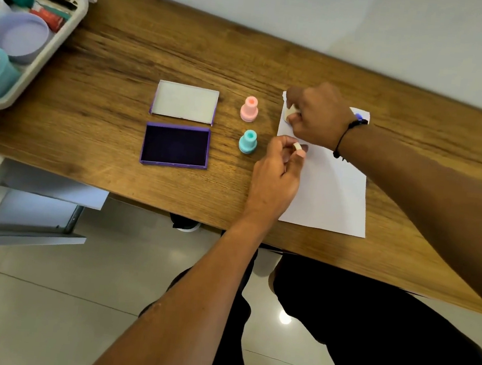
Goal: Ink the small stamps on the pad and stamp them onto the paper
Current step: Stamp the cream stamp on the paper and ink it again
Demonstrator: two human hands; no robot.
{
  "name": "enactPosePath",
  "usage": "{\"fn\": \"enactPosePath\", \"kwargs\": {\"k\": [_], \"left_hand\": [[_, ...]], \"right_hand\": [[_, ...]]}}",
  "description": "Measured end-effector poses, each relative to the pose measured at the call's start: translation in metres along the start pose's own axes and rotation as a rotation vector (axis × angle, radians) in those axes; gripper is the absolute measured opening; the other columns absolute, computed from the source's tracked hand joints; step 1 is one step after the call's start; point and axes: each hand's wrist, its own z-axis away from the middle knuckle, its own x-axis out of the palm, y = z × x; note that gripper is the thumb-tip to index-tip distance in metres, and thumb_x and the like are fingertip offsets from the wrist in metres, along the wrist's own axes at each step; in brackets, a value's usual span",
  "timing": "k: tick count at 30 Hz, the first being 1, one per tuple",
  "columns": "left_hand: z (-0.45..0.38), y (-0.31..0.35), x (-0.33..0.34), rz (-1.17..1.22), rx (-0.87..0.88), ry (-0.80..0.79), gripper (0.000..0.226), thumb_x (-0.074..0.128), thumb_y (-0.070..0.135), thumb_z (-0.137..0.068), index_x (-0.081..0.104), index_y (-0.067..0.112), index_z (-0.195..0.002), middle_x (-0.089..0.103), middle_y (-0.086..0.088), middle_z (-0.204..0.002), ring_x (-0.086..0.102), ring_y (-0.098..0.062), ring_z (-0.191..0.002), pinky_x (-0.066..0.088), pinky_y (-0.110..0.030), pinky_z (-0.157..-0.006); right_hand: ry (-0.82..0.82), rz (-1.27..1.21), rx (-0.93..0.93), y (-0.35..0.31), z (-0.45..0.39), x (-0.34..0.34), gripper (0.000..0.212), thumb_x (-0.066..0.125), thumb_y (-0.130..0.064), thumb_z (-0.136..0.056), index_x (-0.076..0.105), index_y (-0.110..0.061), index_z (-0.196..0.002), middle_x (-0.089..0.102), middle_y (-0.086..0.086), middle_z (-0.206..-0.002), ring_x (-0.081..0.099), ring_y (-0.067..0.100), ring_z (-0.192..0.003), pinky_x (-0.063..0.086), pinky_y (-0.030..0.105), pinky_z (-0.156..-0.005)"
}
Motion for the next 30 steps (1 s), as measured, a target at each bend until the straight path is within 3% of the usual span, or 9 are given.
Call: {"fn": "enactPosePath", "kwargs": {"k": [6,11,18,26,30], "left_hand": [[0.0,-0.002,0.001,0.011,-0.003,0.013,0.023,0.046,0.018,-0.094,0.047,0.005,-0.113,0.066,-0.009,-0.117,0.057,-0.007,-0.105,0.039,-0.001,-0.075],[-0.001,0.0,0.0,0.023,-0.01,0.025,0.022,0.045,0.018,-0.094,0.048,0.006,-0.112,0.067,-0.008,-0.113,0.058,-0.008,-0.1,0.042,-0.008,-0.073],[-0.001,0.0,0.001,-0.013,0.003,0.021,0.022,0.045,0.019,-0.094,0.048,0.006,-0.112,0.068,-0.009,-0.112,0.055,-0.005,-0.092,0.037,0.0,-0.067],[-0.002,0.004,0.004,0.047,-0.11,0.025,0.02,0.043,0.019,-0.095,0.047,0.01,-0.111,0.066,-0.007,-0.117,0.057,-0.011,-0.107,0.041,-0.019,-0.083],[0.0,0.01,0.001,0.073,-0.119,0.018,0.019,0.046,0.017,-0.093,0.048,0.01,-0.111,0.065,-0.009,-0.118,0.059,-0.016,-0.112,0.043,-0.02,-0.087]], "right_hand": [[0.0,-0.011,-0.006,0.001,0.0,0.0,0.024,0.053,-0.01,-0.08,0.06,-0.001,-0.101,0.067,0.025,-0.091,0.058,0.041,-0.083,0.048,0.041,-0.068],[-0.002,-0.014,-0.011,0.001,-0.001,0.002,0.022,0.053,-0.01,-0.08,0.059,-0.002,-0.099,0.067,0.026,-0.091,0.057,0.042,-0.084,0.046,0.041,-0.067],[0.037,-0.014,-0.006,0.003,0.001,0.005,0.021,0.054,-0.009,-0.079,0.059,-0.001,-0.097,0.067,0.026,-0.088,0.057,0.042,-0.081,0.046,0.041,-0.067],[-0.039,0.06,0.001,-0.003,0.0,-0.007,0.024,0.051,-0.009,-0.082,0.058,0.0,-0.103,0.065,0.027,-0.101,0.057,0.043,-0.092,0.048,0.042,-0.071],[0.175,-0.142,0.101,-0.005,0.002,-0.038,0.02,0.055,-0.013,-0.08,0.062,-0.001,-0.094,0.067,0.021,-0.101,0.058,0.038,-0.095,0.044,0.035,-0.077]]}}
